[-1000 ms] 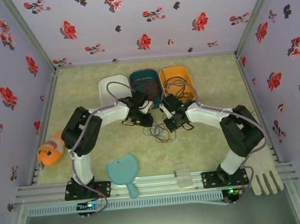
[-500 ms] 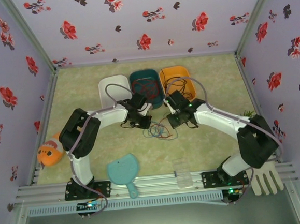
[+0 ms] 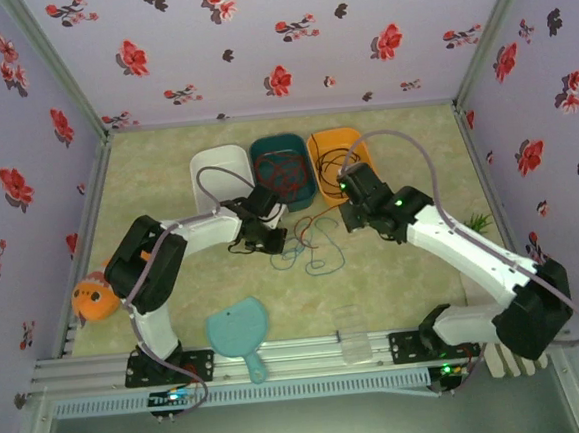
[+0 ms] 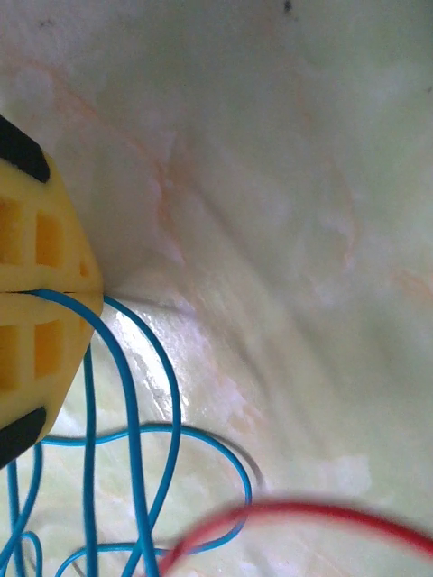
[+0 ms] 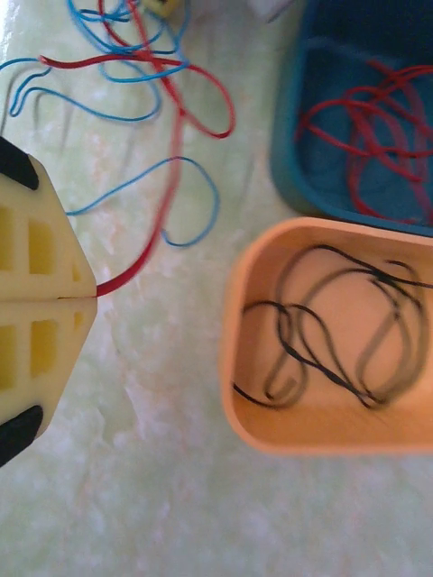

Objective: Untangle the cables

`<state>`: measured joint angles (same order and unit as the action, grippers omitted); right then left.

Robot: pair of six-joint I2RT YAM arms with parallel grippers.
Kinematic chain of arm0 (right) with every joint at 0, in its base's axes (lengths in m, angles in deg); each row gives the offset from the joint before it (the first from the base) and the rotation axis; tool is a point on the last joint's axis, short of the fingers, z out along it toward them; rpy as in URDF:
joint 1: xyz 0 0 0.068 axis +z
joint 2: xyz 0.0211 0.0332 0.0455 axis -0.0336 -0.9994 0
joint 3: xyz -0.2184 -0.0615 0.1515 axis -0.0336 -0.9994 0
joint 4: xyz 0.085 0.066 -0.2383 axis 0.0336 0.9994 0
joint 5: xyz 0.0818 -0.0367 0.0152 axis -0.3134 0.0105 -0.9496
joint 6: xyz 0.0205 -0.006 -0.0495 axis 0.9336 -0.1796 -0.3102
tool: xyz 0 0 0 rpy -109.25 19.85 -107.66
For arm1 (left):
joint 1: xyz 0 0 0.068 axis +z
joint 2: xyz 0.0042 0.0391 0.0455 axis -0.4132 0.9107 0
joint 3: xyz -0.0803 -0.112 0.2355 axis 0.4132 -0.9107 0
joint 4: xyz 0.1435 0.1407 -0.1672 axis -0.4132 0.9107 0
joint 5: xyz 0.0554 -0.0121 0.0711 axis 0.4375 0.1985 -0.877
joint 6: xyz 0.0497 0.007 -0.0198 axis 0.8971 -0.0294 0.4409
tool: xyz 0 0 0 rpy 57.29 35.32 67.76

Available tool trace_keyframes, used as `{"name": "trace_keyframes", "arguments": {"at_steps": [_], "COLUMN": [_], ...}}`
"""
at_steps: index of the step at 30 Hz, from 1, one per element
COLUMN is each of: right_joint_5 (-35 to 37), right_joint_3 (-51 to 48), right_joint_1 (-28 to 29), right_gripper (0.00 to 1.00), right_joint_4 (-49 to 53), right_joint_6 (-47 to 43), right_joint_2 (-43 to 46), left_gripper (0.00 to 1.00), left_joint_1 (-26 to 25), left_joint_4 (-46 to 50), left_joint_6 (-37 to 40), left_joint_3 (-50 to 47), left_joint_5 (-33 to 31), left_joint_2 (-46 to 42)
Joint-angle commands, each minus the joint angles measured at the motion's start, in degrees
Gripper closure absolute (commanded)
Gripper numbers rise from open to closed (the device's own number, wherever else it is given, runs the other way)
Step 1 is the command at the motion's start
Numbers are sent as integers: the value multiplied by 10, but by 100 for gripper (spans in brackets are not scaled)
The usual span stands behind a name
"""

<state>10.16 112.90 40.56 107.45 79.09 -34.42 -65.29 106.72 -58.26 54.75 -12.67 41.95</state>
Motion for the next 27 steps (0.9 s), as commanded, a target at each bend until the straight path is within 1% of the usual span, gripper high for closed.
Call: {"name": "trace_keyframes", "arguments": {"at_steps": [1, 7, 9, 11, 12, 14, 17, 19, 21, 23, 27], "right_joint_5": [65, 109, 104, 79, 48, -36, -97, -133, -163, -176, -179], "right_joint_3": [44, 94, 102, 103, 98, 85, 57, 29, 5, -6, -14], "right_joint_1": [0, 0, -2, -5, -10, -18, -16, -15, -16, -15, -14], "right_gripper": [100, 100, 100, 100, 100, 99, 89, 77, 70, 68, 65], "right_joint_4": [36, 65, 71, 75, 77, 81, 87, 73, 51, 44, 47], "right_joint_6": [18, 10, 3, 1, 3, 7, 23, 35, 47, 58, 87], "right_joint_2": [38, 82, 89, 83, 75, 44, -21, -58, -86, -114, -168], "left_gripper": [100, 100, 100, 100, 100, 100, 100, 100, 100, 100, 100], "left_joint_1": [-2, -2, -2, -2, -1, -2, -2, -2, -1, -2, -2], "left_joint_4": [50, 49, 48, 47, 45, 42, 42, 41, 41, 42, 43], "left_joint_6": [-8, -6, -6, -6, -7, -8, -8, -9, -10, -9, -11], "left_joint_3": [-20, -23, -24, -25, -26, -26, -23, -21, -18, -16, -16], "left_joint_5": [-30, -31, -31, -31, -31, -30, -30, -30, -30, -30, -30], "left_joint_2": [-1, 2, 1, -2, -3, -6, -7, -5, -4, -3, -3]}}
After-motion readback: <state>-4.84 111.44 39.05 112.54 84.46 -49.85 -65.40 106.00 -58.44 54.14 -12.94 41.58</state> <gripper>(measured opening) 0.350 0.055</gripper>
